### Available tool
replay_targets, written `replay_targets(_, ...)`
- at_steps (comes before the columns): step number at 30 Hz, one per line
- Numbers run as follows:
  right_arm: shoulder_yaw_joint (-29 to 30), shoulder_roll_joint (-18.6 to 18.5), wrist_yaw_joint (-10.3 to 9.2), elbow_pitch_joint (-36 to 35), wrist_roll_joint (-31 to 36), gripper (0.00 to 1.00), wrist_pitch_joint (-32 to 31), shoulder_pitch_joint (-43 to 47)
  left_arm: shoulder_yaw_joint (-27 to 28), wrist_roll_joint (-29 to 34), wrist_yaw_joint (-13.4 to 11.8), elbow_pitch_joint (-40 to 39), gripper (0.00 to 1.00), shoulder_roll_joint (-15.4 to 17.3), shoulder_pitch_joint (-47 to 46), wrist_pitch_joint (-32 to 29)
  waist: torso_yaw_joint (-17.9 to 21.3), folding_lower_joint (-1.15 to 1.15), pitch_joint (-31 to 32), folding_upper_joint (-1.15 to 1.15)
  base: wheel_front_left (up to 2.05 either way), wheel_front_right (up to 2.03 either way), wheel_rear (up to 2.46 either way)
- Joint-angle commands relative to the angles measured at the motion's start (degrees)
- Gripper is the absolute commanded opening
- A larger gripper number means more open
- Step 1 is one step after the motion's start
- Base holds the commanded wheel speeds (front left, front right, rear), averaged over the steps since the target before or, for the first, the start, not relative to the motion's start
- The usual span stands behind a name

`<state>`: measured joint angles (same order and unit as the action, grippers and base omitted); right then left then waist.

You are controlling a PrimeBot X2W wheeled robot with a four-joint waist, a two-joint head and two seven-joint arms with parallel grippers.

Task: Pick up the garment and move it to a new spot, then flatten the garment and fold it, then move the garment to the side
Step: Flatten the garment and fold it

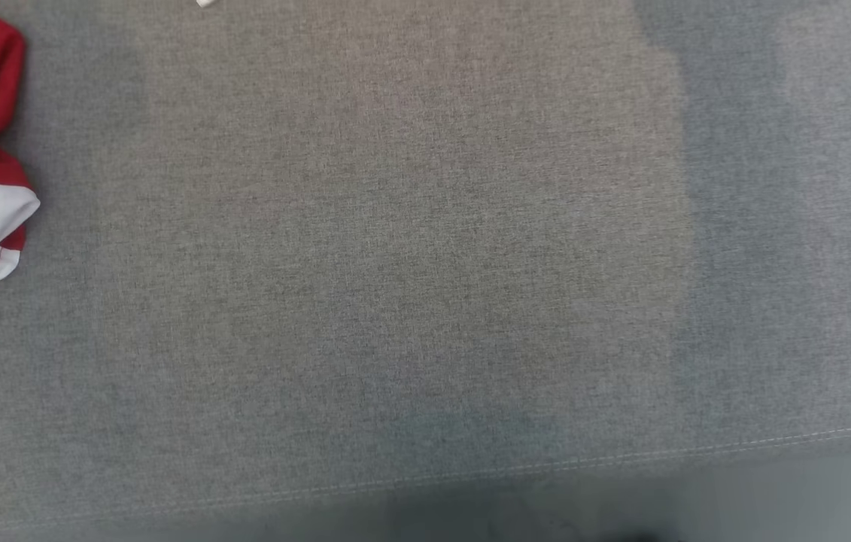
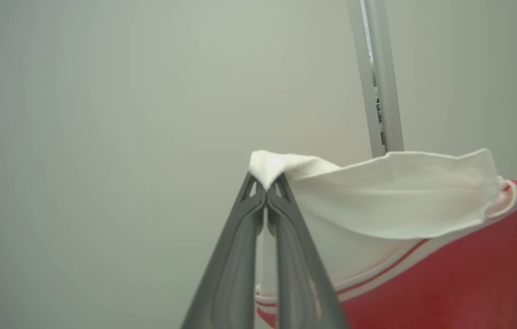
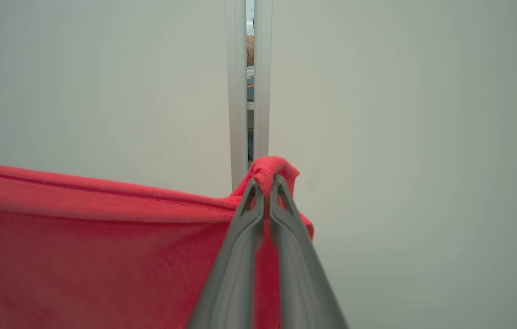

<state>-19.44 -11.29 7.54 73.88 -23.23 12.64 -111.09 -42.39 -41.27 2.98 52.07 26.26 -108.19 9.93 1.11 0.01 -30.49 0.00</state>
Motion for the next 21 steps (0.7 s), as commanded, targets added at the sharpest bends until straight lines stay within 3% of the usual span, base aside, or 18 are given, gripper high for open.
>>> replay_targets(1, 0.7, 0.4, -0.10, 0.2, 1.2, 0.00, 1.0, -1.1, 0.5, 0.1, -0.6, 0.8, 0.00, 0.2, -0.8, 1.0, -0.6, -0.01, -1.7, 0.00, 0.00, 0.00, 0.00)
replay_targets(10, 3.6, 2.9, -0.10, -0.7, 7.9, 0.00, 2.6, 0.8, 4.9, -4.3, 1.6, 4.2, 0.00, -1.4, 2.4, 4.9, -1.3, -0.01, -6.1, 0.00, 0.00, 0.00, 0.00)
replay_targets(14, 4.2, 3.4, -0.10, -3.6, 7.0, 0.00, 2.6, 4.5, 6.5, -5.9, 3.0, 2.8, 0.00, -1.9, 6.0, 5.3, -1.8, -0.01, -6.4, 0.00, 0.00, 0.00, 0.00)
replay_targets(21, 0.0, 3.5, -0.10, -9.3, 2.3, 0.00, 2.6, 14.8, 10.9, -7.3, 4.1, -4.6, 0.00, -0.2, 17.3, 5.3, -1.5, -0.01, -3.3, 0.00, 0.00, 0.00, 0.00)
